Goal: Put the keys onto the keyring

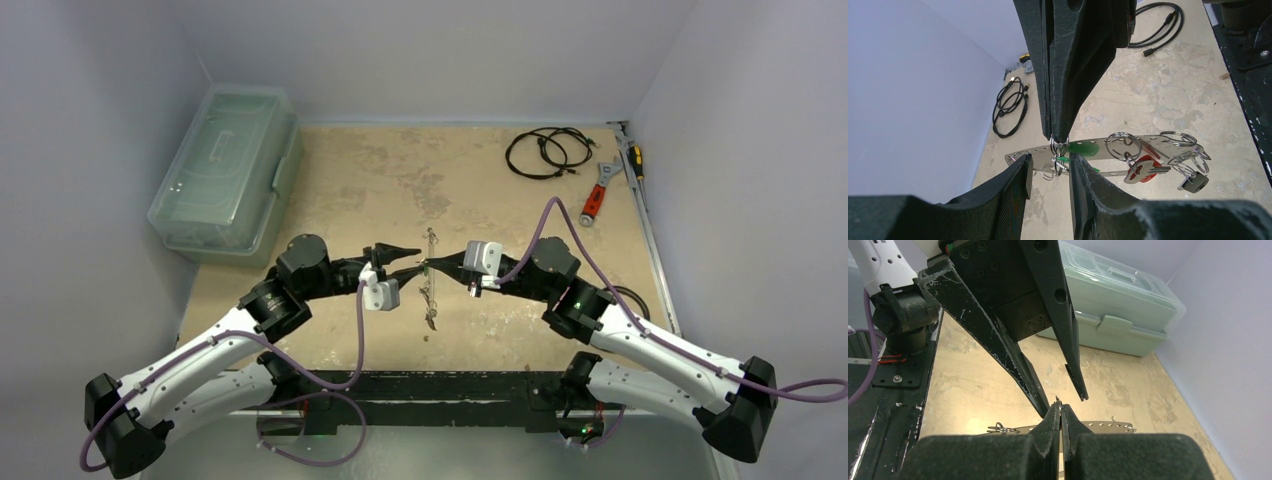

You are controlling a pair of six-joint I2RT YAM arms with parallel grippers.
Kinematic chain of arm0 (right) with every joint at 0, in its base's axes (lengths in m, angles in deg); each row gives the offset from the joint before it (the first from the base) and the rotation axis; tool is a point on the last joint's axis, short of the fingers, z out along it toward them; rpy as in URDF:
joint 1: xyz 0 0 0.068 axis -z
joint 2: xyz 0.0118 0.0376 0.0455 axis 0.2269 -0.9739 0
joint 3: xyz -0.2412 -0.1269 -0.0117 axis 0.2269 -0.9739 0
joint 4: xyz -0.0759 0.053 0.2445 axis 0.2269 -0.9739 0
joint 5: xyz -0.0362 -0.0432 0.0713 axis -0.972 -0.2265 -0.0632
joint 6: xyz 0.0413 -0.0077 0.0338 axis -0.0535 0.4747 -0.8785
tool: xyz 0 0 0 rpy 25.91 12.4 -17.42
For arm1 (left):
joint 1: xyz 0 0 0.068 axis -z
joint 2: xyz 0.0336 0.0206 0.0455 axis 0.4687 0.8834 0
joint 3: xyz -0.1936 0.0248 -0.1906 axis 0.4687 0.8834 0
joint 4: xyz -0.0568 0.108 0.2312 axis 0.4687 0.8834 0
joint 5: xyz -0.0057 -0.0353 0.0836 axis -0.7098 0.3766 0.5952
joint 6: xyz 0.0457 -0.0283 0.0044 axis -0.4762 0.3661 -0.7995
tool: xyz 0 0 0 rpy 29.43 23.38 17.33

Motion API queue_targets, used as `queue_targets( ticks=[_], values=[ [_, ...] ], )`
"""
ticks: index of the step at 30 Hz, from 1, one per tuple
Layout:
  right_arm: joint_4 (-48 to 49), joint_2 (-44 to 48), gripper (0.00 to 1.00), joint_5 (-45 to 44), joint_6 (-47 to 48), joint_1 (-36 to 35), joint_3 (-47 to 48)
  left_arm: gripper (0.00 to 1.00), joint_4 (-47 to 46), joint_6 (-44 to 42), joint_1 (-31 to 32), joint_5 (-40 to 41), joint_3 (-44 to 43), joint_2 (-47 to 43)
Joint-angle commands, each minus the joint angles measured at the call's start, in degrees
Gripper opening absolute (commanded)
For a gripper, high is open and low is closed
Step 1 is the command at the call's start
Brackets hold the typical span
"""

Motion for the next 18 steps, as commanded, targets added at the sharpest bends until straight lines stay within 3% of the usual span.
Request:
queue_targets(
  ticks=[1, 18],
  values=[
    [5.23, 0.45, 0.00, 0.28, -0.42, -0.20, 0.11, 0.34, -1.69, 0.80, 0.05, -2.07, 0.03, -0.18],
    [5.99, -1.15, 0.00, 3.39, -1.07, -0.20, 0.11, 0.16, -1.31, 1.05, 0.01, -3.57, -0.37, 1.20]
  ],
)
